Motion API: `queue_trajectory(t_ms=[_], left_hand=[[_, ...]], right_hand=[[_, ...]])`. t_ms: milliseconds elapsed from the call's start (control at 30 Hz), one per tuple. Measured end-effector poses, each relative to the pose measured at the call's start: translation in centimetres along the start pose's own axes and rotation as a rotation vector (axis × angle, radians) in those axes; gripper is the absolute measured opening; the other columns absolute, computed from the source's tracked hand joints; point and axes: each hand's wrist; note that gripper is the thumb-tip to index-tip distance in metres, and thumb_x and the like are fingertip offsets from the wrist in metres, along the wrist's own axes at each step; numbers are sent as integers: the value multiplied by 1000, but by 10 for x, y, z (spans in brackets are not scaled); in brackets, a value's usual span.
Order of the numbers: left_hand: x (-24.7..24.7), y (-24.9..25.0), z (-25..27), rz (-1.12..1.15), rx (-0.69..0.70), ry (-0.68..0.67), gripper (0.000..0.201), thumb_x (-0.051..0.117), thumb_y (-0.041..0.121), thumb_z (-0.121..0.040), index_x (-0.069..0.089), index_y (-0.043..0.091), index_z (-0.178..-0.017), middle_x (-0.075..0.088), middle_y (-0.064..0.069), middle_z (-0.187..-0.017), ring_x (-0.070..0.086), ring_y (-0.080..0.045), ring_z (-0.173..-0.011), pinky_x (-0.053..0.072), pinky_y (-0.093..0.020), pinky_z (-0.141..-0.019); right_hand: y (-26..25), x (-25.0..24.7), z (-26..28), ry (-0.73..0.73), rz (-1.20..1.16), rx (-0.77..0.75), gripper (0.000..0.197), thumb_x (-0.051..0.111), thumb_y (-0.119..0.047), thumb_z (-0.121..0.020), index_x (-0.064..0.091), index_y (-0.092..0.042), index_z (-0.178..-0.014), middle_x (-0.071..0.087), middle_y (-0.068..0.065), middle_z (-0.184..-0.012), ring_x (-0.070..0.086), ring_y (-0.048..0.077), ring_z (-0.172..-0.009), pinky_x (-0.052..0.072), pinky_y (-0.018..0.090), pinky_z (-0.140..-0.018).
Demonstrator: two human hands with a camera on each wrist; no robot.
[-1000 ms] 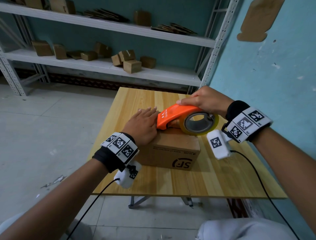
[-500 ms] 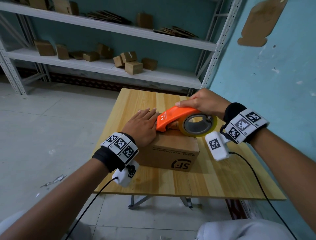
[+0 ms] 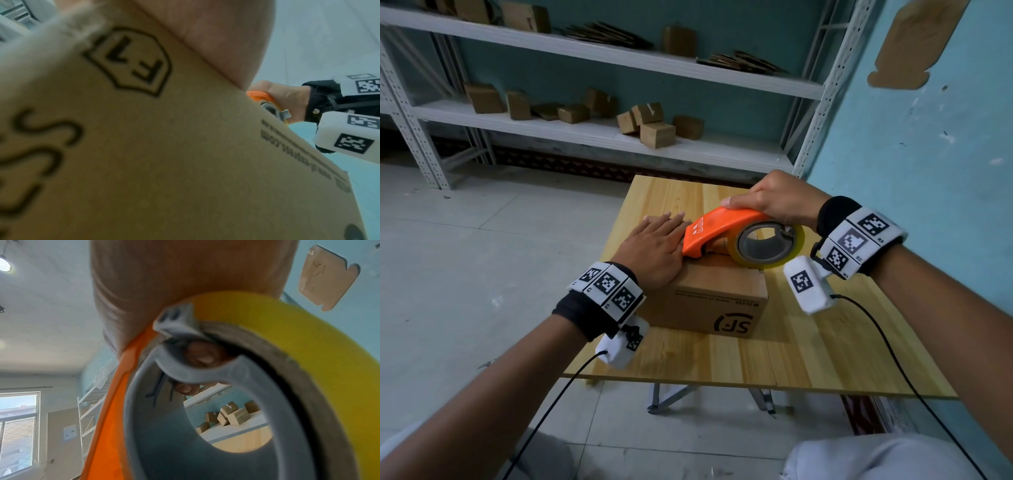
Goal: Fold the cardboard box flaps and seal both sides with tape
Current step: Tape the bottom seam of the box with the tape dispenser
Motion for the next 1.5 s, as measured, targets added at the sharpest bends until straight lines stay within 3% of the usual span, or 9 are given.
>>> queue_trajectory(t_ms=[267, 567, 867, 1100, 1500], left_hand=[[-1, 1, 1, 9, -8, -11, 54, 13, 36, -103, -1, 24, -153, -2, 0, -161, -6, -18, -148, -3, -39, -121], [-2, 1, 2, 3, -6, -21, 53, 12, 36, -103, -2, 24, -153, -3, -1, -161, -6, -18, -148, -2, -39, -121], [-3, 2, 2, -8, -9, -22, 53, 12, 36, -103, -2, 24, -153, -4, 0, -161, -7, -17, -148, -4, -37, -120], [-2, 3, 1, -25, -14, -29, 53, 9, 37, -103, -3, 24, -153, -3, -1, -161, -7, -18, -148, -3, -38, -121], [-3, 2, 1, -82, 7, -57, 53, 11, 36, -104, -6, 22, -152, -7, -3, -161, -8, -21, -148, -1, -41, -121]], right_hand=[[0, -5, -5, -70, 56, 1, 63, 60, -56, -87, 71, 5, -84, 56, 9, -66, 53, 23, -63, 40, 30, -65], [4, -6, -10, -98, 79, -7, 59, 59, -58, -86, 71, 0, -80, 57, 6, -64, 53, 17, -58, 42, 30, -67], [6, -6, -11, -97, 62, -3, 61, 60, -58, -85, 71, 3, -83, 56, 6, -64, 52, 17, -57, 42, 29, -65], [5, -8, -9, -97, 60, -6, 56, 59, -55, -88, 71, -1, -82, 57, 3, -62, 52, 13, -54, 41, 23, -60], [6, -6, -11, -103, 68, 8, 59, 60, -57, -86, 72, 1, -84, 57, 7, -67, 53, 17, -59, 44, 30, -69]])
Point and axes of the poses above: each hand's wrist, its own z-axis away from the middle knuckle, its own x-axis out of the palm, y = z × x
